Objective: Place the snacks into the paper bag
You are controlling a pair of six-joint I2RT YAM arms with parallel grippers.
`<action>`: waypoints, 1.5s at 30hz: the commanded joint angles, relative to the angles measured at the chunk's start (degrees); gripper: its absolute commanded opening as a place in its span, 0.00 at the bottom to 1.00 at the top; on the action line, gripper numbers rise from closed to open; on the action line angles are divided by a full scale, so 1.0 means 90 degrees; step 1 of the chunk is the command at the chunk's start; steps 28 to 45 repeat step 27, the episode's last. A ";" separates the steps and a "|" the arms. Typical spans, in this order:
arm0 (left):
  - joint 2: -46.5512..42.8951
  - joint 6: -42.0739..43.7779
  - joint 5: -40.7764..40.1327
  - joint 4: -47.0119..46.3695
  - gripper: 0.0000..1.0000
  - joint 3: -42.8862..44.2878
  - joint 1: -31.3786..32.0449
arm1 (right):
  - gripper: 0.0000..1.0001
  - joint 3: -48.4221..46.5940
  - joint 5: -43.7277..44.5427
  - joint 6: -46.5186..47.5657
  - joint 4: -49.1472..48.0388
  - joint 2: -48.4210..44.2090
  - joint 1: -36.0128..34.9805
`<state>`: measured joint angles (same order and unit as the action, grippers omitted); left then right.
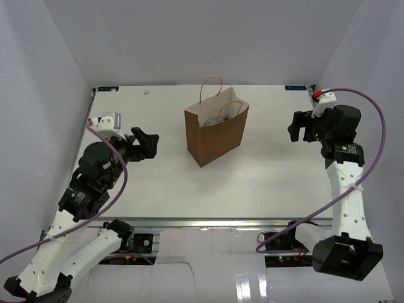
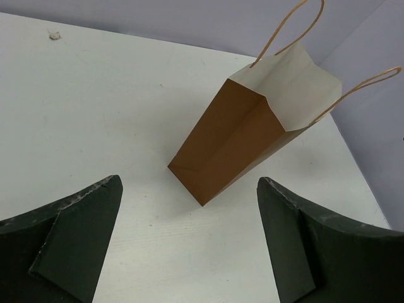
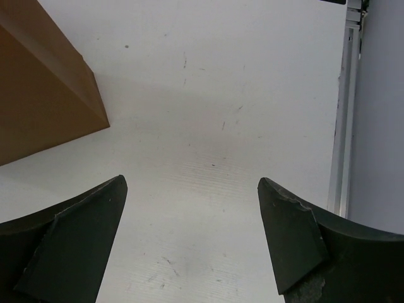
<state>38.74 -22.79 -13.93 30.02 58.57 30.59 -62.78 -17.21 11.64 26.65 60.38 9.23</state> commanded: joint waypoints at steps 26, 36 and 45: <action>-0.0037 0.0081 0.0142 0.0073 0.98 -0.0082 0.0019 | 0.90 0.0160 0.0224 -0.0620 -0.0530 -0.0224 -0.0020; -0.0027 0.0090 0.0123 0.0063 0.98 -0.0091 0.0019 | 0.90 0.0189 0.0088 -0.0532 -0.0569 -0.0205 -0.0020; -0.0027 0.0090 0.0123 0.0063 0.98 -0.0091 0.0019 | 0.90 0.0189 0.0088 -0.0532 -0.0569 -0.0205 -0.0020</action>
